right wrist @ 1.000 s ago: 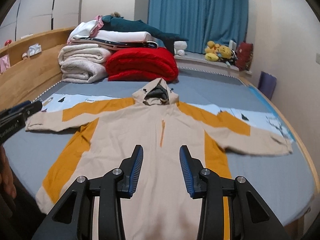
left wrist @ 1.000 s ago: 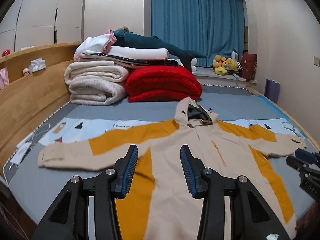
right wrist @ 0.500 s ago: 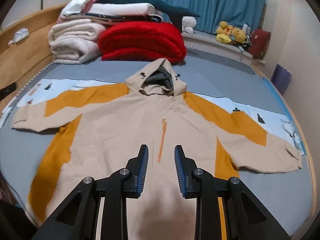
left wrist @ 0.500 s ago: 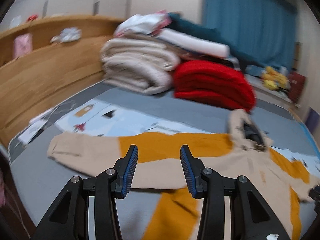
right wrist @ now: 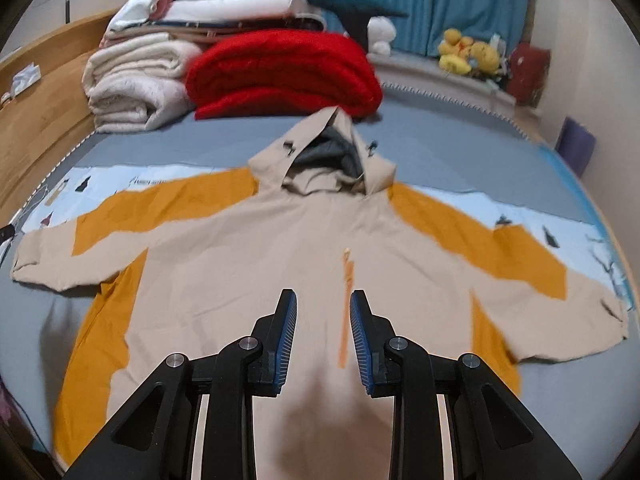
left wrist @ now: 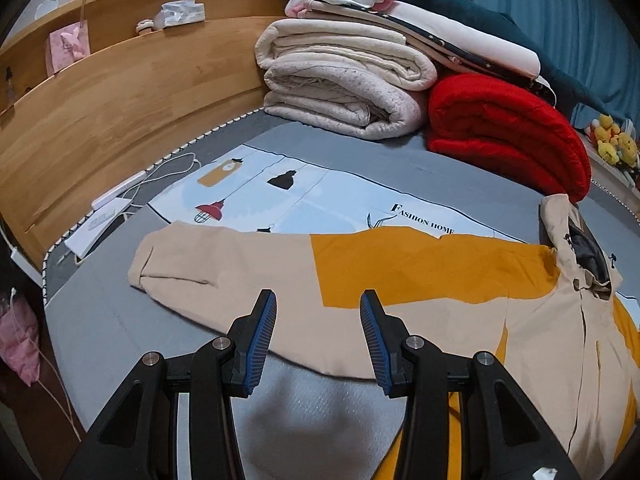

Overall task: Fold large clothes
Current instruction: 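Move the left gripper over the jacket to the sleeve cuff nearest it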

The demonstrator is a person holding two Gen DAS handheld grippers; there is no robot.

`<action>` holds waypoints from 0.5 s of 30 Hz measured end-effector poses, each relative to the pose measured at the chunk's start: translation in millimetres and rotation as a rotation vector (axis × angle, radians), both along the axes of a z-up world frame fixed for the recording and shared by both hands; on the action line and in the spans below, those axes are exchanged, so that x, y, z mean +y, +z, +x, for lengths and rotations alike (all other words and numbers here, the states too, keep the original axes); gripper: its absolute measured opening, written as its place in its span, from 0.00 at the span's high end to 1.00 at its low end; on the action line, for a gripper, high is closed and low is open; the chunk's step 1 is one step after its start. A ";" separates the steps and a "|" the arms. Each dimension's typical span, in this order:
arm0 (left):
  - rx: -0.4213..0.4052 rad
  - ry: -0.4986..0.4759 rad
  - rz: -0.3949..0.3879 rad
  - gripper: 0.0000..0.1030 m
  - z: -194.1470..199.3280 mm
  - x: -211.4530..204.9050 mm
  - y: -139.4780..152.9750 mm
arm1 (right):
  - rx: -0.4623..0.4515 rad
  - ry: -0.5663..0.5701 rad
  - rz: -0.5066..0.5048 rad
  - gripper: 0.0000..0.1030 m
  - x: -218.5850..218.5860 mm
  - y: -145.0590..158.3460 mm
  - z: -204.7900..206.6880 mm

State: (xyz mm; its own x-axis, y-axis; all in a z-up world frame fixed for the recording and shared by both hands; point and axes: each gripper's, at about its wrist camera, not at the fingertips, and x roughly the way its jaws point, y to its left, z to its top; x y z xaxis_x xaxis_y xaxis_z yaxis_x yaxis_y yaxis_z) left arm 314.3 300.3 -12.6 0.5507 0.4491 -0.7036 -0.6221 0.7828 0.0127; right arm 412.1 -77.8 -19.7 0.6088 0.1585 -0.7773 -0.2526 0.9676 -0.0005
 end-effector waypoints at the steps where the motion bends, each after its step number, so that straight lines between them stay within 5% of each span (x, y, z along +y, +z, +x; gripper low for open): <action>1: 0.001 -0.002 -0.002 0.61 1.5 2.7 -1.1 | 0.000 0.007 0.001 0.72 2.1 -1.0 0.6; 8: 0.024 0.010 -0.060 0.61 11.9 30.8 -23.2 | -0.051 0.080 0.027 0.72 17.5 17.0 -1.5; 15: -0.012 0.051 -0.225 0.61 9.3 81.5 -67.7 | -0.154 0.139 0.053 0.72 25.6 40.4 -6.5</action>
